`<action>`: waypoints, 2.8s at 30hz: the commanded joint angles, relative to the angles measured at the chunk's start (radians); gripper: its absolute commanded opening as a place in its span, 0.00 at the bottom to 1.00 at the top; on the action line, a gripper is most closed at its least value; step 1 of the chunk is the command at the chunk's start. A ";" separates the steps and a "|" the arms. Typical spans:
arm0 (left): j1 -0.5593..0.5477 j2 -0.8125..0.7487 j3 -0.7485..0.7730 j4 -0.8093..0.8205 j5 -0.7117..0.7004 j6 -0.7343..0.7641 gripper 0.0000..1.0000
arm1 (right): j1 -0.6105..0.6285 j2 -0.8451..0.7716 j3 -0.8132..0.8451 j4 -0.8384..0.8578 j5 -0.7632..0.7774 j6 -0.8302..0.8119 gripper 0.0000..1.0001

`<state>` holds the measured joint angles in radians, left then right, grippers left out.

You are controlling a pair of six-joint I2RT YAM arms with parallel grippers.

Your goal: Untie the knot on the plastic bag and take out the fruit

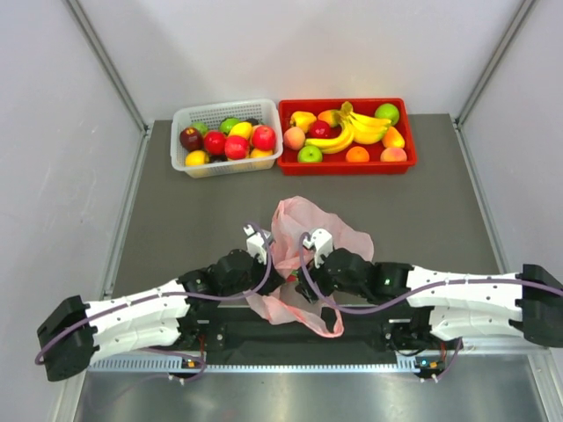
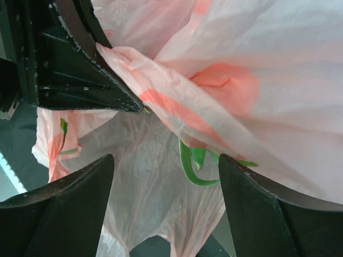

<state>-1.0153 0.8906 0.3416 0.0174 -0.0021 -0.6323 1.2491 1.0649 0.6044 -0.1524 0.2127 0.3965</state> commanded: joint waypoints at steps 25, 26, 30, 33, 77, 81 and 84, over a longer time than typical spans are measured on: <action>-0.040 -0.150 -0.090 -0.031 -0.243 -0.090 0.00 | 0.033 0.400 0.138 0.166 0.105 -0.036 0.64; -0.040 -0.148 -0.087 -0.025 -0.243 -0.089 0.00 | 0.035 0.414 0.138 0.163 0.099 -0.032 0.59; -0.040 -0.133 -0.089 0.018 -0.228 -0.081 0.00 | 0.035 0.429 0.135 0.156 0.129 -0.021 0.52; -0.040 -0.111 -0.082 0.026 -0.216 -0.078 0.00 | 0.035 0.414 0.153 0.055 0.209 0.008 0.59; -0.042 -0.051 -0.072 0.085 -0.170 -0.067 0.00 | 0.059 0.282 0.147 0.051 0.062 -0.033 0.47; -0.043 -0.038 -0.064 0.088 -0.167 -0.063 0.00 | 0.058 0.280 0.150 0.027 0.099 -0.044 0.48; -0.043 -0.038 -0.062 0.088 -0.165 -0.061 0.00 | 0.058 0.283 0.155 0.014 0.120 -0.048 0.49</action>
<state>-1.0546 0.8494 0.2745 0.0822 -0.1726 -0.7002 1.3125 1.3693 0.7216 -0.1230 0.2886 0.3641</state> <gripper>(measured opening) 0.013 0.489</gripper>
